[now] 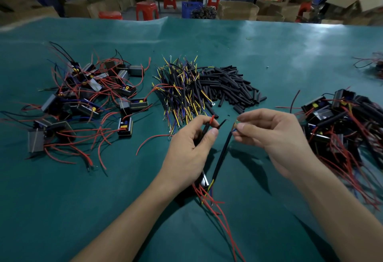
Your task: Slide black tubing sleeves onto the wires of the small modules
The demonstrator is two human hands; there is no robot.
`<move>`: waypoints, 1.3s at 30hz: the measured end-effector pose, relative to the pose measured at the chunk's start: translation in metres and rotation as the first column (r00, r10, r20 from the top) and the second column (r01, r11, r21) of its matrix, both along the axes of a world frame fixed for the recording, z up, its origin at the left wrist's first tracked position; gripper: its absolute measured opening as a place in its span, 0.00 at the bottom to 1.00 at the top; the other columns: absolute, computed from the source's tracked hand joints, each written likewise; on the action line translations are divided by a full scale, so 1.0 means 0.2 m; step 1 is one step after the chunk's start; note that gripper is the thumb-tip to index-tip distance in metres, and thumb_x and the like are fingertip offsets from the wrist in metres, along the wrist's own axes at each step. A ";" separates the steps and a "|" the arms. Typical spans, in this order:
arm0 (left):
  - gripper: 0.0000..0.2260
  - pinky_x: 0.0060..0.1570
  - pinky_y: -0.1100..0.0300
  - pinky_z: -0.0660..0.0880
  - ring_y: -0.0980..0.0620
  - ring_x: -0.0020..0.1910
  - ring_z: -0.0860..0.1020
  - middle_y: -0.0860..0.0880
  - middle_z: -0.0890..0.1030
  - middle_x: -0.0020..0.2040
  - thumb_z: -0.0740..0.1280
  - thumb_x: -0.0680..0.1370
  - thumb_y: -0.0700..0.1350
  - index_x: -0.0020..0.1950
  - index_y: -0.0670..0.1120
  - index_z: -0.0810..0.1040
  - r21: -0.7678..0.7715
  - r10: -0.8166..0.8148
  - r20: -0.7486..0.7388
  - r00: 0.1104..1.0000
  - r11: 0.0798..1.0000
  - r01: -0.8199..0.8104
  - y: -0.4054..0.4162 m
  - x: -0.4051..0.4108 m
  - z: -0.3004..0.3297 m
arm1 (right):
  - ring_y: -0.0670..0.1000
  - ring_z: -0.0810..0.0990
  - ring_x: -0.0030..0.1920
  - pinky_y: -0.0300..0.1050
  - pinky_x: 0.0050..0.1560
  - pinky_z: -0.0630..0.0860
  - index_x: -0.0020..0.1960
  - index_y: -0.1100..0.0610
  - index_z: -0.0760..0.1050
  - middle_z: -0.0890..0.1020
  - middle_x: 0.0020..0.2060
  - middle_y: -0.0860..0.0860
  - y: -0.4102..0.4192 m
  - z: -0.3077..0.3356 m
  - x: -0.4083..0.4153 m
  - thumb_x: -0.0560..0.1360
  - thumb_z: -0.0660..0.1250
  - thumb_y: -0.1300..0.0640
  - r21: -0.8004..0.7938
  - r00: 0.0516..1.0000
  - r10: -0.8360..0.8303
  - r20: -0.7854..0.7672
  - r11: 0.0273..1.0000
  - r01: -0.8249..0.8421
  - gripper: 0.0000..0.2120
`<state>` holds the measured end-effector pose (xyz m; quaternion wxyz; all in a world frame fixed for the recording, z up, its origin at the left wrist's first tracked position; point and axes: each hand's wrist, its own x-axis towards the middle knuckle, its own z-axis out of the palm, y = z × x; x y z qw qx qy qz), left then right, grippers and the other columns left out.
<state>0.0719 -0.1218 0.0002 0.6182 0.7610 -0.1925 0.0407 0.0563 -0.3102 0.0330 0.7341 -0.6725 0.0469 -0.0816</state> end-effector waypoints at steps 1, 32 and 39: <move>0.03 0.33 0.47 0.69 0.49 0.32 0.69 0.52 0.68 0.31 0.65 0.81 0.50 0.52 0.57 0.77 -0.003 -0.001 0.003 1.000 1.000 0.001 0.00 0.00 0.00 | 0.57 0.86 0.37 0.43 0.41 0.83 0.47 0.66 0.82 0.85 0.39 0.65 0.01 0.00 0.00 0.72 0.73 0.72 0.000 1.000 0.011 0.004 1.000 -0.011 0.05; 0.11 0.29 0.50 0.64 0.48 0.30 0.66 0.49 0.68 0.30 0.64 0.82 0.40 0.50 0.56 0.79 -0.072 -0.022 -0.004 1.000 0.997 0.022 -0.01 0.01 0.01 | 0.46 0.82 0.43 0.42 0.47 0.80 0.46 0.58 0.83 0.83 0.43 0.47 0.15 -0.05 -0.05 0.75 0.74 0.66 -0.670 0.840 0.048 0.540 0.628 0.395 0.04; 0.10 0.28 0.54 0.63 0.47 0.29 0.67 0.51 0.67 0.29 0.63 0.82 0.37 0.49 0.51 0.79 -0.089 -0.007 -0.029 1.000 0.996 0.004 -0.01 0.01 0.00 | 0.46 0.83 0.39 0.46 0.44 0.80 0.45 0.56 0.83 0.84 0.38 0.45 0.16 -0.05 -0.06 0.74 0.75 0.65 -0.663 0.872 0.042 0.488 0.668 0.338 0.05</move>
